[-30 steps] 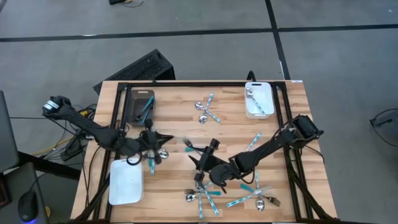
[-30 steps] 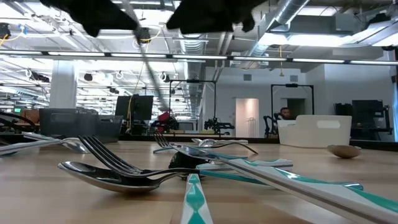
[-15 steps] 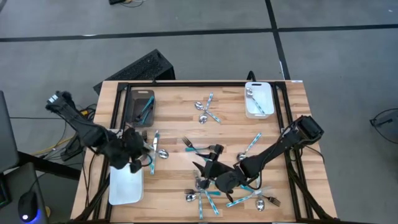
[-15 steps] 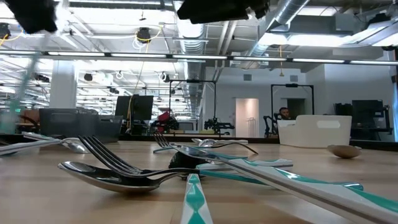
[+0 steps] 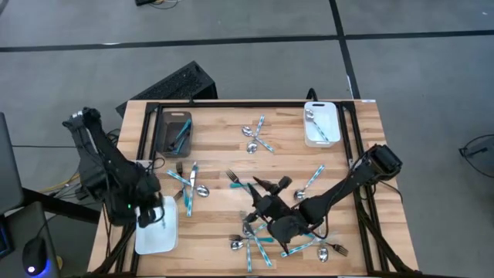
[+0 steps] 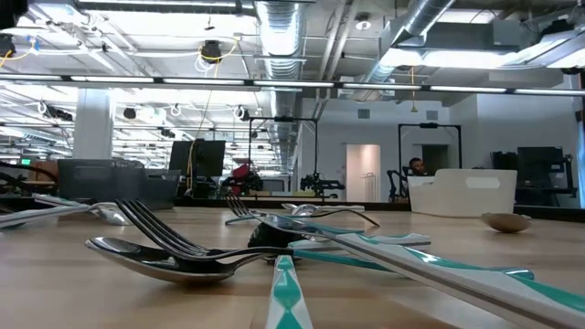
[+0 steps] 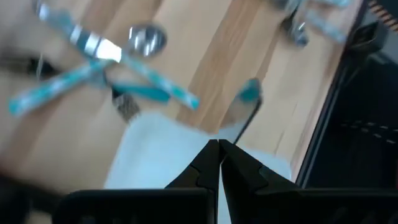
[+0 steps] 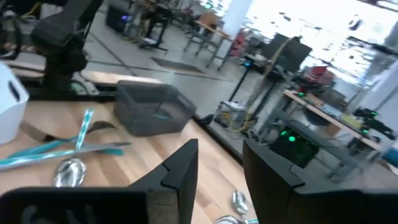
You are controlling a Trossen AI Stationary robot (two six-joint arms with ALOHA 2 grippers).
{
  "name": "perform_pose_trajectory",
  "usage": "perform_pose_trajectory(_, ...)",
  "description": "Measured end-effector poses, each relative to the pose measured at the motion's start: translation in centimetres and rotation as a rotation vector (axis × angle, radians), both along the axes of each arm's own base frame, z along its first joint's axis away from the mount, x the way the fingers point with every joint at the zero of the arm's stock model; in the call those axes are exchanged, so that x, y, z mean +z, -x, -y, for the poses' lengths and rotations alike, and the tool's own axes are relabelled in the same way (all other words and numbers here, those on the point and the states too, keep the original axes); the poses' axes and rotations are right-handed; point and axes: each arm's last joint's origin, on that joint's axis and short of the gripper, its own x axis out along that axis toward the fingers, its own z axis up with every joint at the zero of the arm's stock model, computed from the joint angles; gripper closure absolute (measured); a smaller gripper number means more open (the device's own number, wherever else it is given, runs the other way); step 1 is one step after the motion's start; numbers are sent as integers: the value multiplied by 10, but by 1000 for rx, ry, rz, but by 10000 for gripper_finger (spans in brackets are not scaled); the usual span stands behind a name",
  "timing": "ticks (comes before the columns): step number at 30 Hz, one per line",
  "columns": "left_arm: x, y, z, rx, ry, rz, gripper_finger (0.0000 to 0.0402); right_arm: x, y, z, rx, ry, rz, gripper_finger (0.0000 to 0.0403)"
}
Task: Sort silverware by color (type)
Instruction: Put the blue patterned knife into the bottom left white bin
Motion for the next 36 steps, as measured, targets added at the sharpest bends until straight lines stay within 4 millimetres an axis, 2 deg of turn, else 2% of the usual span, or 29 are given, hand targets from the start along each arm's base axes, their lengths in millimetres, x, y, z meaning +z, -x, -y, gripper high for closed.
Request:
perform_pose_trajectory(4,-13,3,23,-2,-21,-79,401,13,8,-8,9,-7,19,270)
perform_pose_trajectory(6,-20,4,33,1,-47,-102,401,21,12,-8,87,-66,39,272)
perform_pose_trajectory(9,-30,5,45,3,-87,-139,401,26,18,2,256,-263,23,272)
perform_pose_trajectory(11,-36,6,49,12,-120,-168,402,23,20,17,315,-433,-42,272)
perform_pose_trajectory(13,-40,7,50,29,-156,-199,401,13,22,31,278,-549,-121,272)
perform_pose_trajectory(19,-41,10,42,98,-233,-248,389,-14,45,57,-1,-662,-327,272)
perform_pose_trajectory(26,-37,17,28,192,-311,-301,302,-23,78,55,-168,-729,-557,272)
perform_pose_trajectory(28,-35,16,26,203,-312,-260,275,-25,88,52,-209,-744,-613,272)
perform_pose_trajectory(31,-34,10,23,213,-353,-144,242,-39,103,48,-263,-763,-671,272)
perform_pose_trajectory(36,-33,-8,28,101,-450,181,223,-69,126,41,-327,-850,-749,272)
